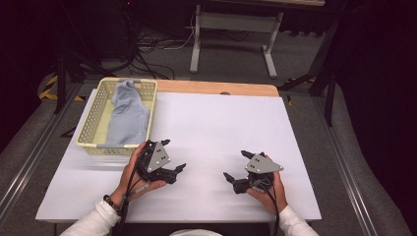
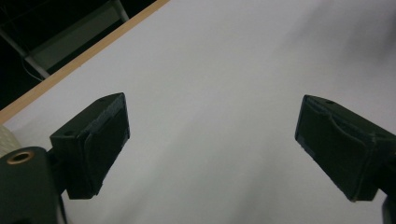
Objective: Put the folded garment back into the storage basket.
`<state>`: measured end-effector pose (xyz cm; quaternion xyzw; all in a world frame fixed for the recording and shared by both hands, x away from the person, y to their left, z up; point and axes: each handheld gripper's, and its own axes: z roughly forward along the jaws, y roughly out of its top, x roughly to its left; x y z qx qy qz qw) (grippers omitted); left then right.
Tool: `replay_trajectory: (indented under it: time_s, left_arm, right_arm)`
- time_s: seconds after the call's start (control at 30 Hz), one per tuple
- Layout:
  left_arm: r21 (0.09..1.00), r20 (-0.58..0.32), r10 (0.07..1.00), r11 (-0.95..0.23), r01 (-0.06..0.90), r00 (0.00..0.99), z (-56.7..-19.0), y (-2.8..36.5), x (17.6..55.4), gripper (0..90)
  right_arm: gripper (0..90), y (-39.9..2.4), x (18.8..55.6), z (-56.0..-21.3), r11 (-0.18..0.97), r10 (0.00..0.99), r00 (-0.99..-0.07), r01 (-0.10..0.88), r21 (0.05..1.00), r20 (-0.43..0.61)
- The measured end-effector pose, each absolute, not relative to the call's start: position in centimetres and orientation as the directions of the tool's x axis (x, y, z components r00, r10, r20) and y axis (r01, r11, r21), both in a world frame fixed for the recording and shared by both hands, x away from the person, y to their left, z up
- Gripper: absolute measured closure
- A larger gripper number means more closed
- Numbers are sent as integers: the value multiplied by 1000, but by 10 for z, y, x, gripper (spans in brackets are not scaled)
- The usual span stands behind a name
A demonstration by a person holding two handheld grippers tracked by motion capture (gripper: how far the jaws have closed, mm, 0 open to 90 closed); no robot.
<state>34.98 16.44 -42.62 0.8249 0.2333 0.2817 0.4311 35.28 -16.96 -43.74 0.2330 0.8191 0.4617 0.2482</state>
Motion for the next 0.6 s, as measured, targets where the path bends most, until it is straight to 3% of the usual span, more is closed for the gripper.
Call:
replay_trajectory:
  time_s: [0.6]
  left_arm:
    - [824,255,636,-537,180,729,-444,179,336,104]
  right_arm:
    - [76,-167,352,-439,475,592,-783,148,867,-191]
